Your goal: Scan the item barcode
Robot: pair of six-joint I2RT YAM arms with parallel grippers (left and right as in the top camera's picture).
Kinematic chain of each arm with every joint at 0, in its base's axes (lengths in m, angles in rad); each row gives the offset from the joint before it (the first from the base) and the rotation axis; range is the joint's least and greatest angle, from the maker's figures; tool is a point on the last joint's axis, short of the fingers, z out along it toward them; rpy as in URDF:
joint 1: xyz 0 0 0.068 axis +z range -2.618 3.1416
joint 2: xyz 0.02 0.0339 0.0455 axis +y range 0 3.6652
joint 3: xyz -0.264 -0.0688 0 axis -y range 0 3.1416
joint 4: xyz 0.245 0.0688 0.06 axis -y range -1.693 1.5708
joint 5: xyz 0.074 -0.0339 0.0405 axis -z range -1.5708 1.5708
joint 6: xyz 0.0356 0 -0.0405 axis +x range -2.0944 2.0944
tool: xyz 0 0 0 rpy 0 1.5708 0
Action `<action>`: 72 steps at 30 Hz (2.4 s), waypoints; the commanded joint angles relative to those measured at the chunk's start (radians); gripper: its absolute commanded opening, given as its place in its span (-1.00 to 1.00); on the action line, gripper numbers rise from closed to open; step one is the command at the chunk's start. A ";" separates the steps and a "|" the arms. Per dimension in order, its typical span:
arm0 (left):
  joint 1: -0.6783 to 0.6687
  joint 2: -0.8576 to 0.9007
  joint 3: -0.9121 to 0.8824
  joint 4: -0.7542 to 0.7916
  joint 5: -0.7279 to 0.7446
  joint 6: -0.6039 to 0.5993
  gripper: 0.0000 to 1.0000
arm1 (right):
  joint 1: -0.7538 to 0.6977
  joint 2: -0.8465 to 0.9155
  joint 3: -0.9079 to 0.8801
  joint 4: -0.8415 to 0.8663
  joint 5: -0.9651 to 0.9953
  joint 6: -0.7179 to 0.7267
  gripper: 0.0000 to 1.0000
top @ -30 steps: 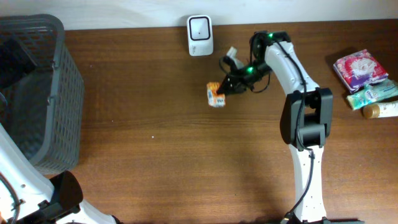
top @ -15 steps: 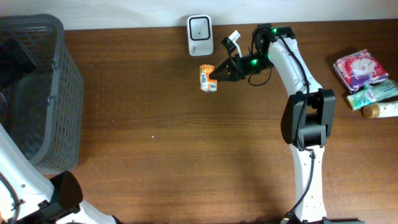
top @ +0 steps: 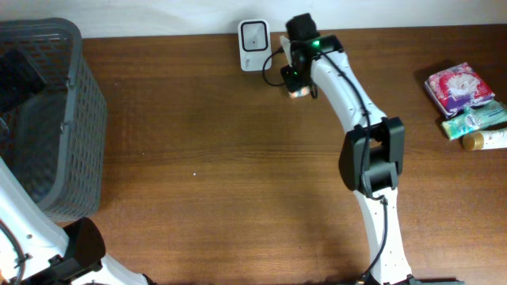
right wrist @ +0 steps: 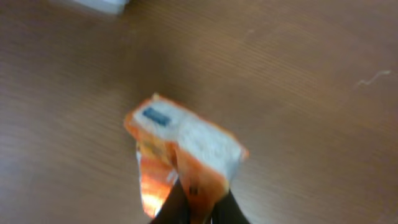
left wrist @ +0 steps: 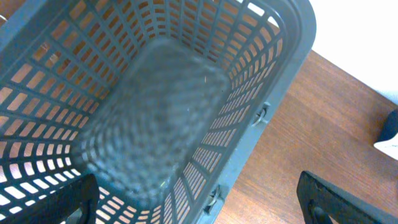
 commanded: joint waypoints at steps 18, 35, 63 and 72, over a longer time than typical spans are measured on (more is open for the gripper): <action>0.003 0.001 -0.002 -0.001 0.004 -0.006 0.99 | 0.124 0.060 0.019 0.724 0.106 -0.617 -0.92; 0.003 0.001 -0.002 -0.001 0.004 -0.006 0.99 | 0.168 0.060 0.019 0.727 0.262 -0.932 -0.92; 0.003 0.001 -0.002 -0.001 0.004 -0.006 0.99 | -0.663 -0.147 0.018 -0.474 -0.069 0.206 -0.83; 0.003 0.001 -0.002 -0.001 0.004 -0.006 0.99 | -0.704 -0.142 0.019 -0.475 -0.040 0.206 -0.10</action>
